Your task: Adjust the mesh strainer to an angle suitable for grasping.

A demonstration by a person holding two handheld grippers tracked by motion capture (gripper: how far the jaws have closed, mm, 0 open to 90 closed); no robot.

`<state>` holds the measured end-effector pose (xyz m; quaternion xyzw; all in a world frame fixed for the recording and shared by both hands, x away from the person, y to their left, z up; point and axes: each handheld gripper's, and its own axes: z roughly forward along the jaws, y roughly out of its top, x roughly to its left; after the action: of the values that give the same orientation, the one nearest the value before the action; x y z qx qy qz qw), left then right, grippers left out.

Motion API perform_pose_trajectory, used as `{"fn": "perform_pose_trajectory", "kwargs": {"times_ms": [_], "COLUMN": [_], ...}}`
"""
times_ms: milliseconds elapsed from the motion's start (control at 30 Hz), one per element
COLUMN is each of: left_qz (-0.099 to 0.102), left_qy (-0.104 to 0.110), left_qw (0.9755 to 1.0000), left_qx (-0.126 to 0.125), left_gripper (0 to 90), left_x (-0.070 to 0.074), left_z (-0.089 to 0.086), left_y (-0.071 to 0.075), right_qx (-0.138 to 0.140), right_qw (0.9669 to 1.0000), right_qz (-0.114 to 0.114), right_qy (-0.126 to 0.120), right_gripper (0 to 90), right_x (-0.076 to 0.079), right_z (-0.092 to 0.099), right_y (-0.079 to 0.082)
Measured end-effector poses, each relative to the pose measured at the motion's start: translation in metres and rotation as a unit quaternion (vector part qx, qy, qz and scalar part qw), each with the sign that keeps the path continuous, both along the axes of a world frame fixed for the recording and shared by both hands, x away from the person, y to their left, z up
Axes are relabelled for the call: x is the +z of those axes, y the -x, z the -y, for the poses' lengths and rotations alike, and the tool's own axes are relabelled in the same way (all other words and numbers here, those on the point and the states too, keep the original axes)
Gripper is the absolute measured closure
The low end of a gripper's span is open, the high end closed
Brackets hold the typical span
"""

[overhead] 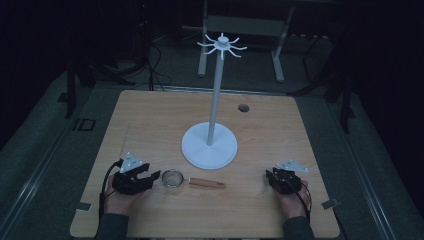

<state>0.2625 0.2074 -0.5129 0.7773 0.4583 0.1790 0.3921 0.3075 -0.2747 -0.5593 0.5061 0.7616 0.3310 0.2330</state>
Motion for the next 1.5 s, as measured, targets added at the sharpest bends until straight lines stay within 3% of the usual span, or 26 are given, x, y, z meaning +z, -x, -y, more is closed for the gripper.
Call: {"fn": "perform_pose_trajectory", "kwargs": {"times_ms": [200,267,467,667,833,933,1167,1200,1267,1300,1367,1500], "left_qz": [-0.005,-0.006,-0.008,-0.007,-0.011,-0.018,-0.026,-0.027,-0.027,-0.028,-0.031,-0.033], "left_qy": [-0.009,-0.018,-0.027,-0.038,-0.061,-0.08,-0.097,-0.105,-0.107,-0.115,-0.123,-0.125], "left_qw": [0.9999,0.9995,0.9977,0.9961,0.9939,0.9912,0.9867,0.984,0.9829,0.9805,0.9784,0.9764], "left_qx": [-0.011,-0.026,-0.062,-0.08,-0.092,-0.104,-0.128,-0.141,-0.148,-0.157,-0.164,-0.172], "left_gripper": [50.8,51.5,53.1,55.1,56.0,56.9,57.2,57.0,56.8,56.8,56.9,56.9], "left_x": [0.0,0.002,0.007,0.012,0.012,0.011,0.01,0.01,0.01,0.01,0.01,0.011], "left_z": [0.006,0.013,0.028,0.039,0.05,0.057,0.068,0.072,0.073,0.076,0.078,0.081], "left_y": [-0.001,-0.001,-0.006,-0.011,-0.018,-0.025,-0.033,-0.035,-0.035,-0.037,-0.039,-0.042], "right_qx": [-0.005,-0.005,-0.004,-0.002,0.001,0.003,0.005,0.007,0.01,0.012,0.012,0.012], "right_qw": [0.9995,0.9993,0.9993,0.9993,0.9993,0.9992,0.9991,0.999,0.9988,0.9988,0.9989,0.999], "right_qz": [0.007,0.012,0.017,0.023,0.027,0.026,0.023,0.024,0.024,0.023,0.023,0.024], "right_qy": [-0.03,-0.036,-0.034,-0.03,-0.025,-0.03,-0.034,-0.038,-0.042,-0.041,-0.038,-0.035], "right_gripper": [66.2,66.2,66.1,63.1,61.9,60.3,58.8,58.3,57.9,57.4,57.1,56.6], "right_x": [0.006,0.009,0.01,0.011,0.011,0.011,0.011,0.011,0.011,0.011,0.011,0.011], "right_z": [0.003,0.003,0.003,0.002,0.001,0.002,0.002,0.002,0.002,0.002,0.002,0.002], "right_y": [0.004,0.007,0.009,0.011,0.011,0.012,0.011,0.011,0.011,0.012,0.011,0.011]}}
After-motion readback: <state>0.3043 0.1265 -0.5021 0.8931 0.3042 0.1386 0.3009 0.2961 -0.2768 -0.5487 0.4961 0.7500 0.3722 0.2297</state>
